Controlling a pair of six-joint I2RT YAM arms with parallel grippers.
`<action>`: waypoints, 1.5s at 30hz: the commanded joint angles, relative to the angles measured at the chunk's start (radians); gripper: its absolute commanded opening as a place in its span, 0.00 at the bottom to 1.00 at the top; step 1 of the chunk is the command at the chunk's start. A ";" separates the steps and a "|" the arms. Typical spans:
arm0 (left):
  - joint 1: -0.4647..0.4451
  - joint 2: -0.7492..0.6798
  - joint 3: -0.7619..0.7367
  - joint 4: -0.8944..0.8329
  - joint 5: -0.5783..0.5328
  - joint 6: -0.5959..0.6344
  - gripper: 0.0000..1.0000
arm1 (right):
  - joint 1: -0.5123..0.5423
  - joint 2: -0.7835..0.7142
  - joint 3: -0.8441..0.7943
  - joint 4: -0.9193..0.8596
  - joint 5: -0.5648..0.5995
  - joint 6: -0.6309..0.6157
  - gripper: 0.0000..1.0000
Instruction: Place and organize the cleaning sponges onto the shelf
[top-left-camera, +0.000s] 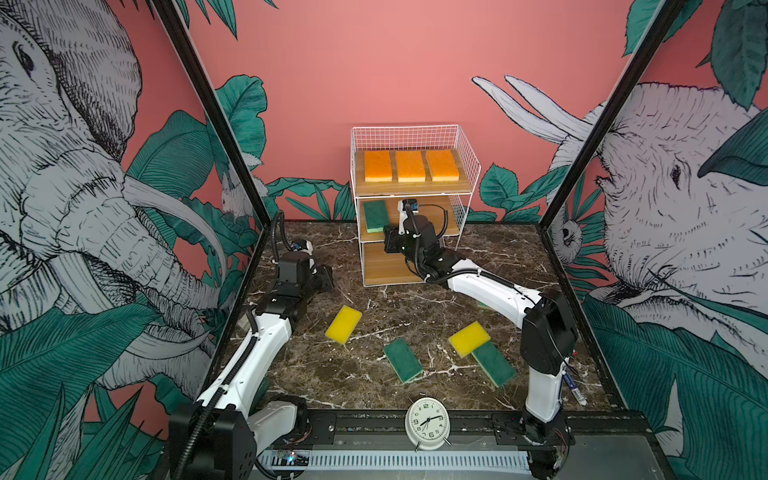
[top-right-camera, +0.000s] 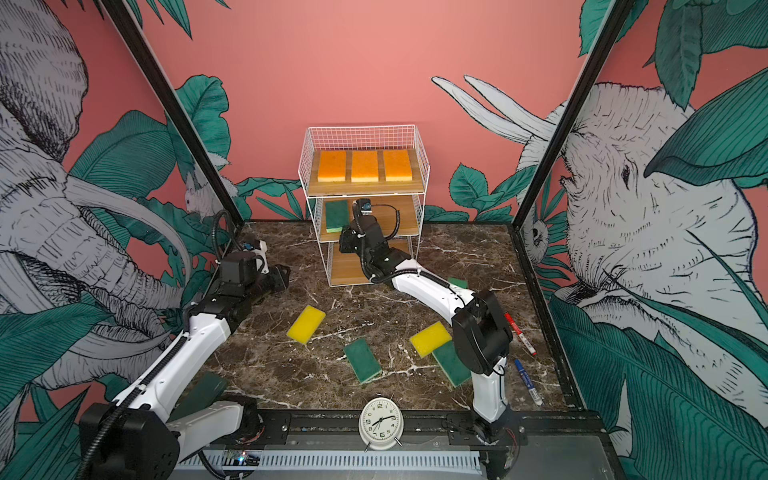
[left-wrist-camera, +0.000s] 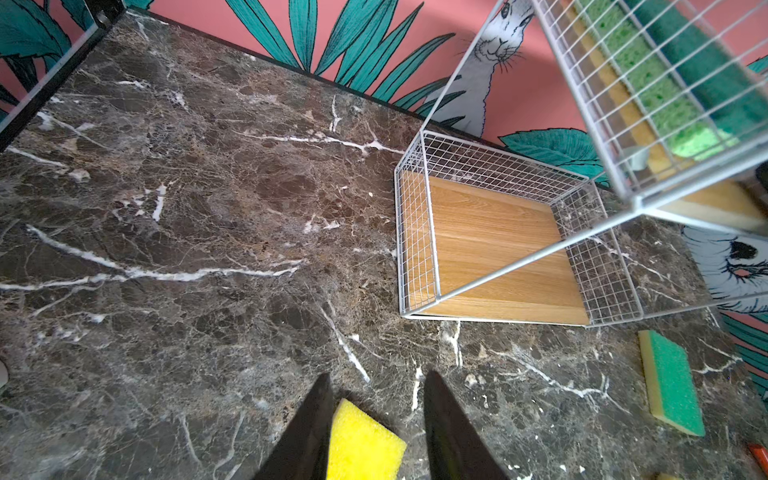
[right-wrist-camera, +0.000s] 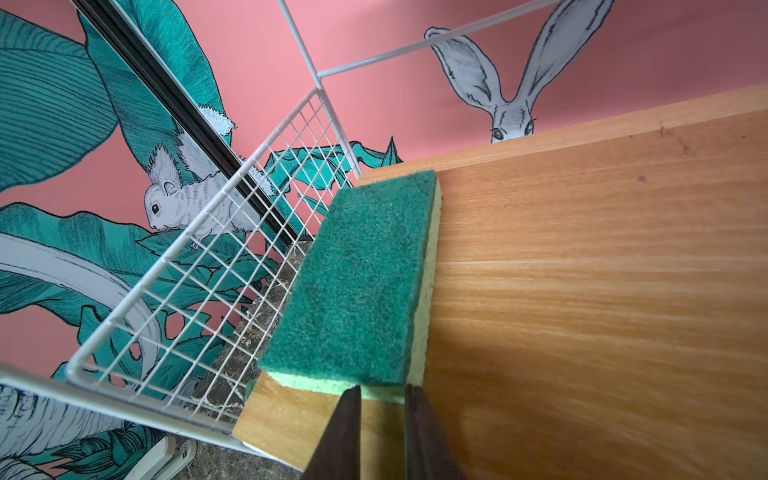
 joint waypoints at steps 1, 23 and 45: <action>0.006 -0.019 -0.012 0.025 0.011 -0.006 0.38 | 0.014 0.005 0.006 0.006 -0.020 0.001 0.22; 0.006 -0.063 0.010 -0.103 -0.009 0.009 0.44 | 0.028 -0.268 -0.227 -0.023 0.065 -0.019 0.41; -0.256 -0.206 -0.050 -0.430 -0.219 -0.042 0.72 | 0.034 -0.776 -0.554 -0.806 0.237 0.083 0.89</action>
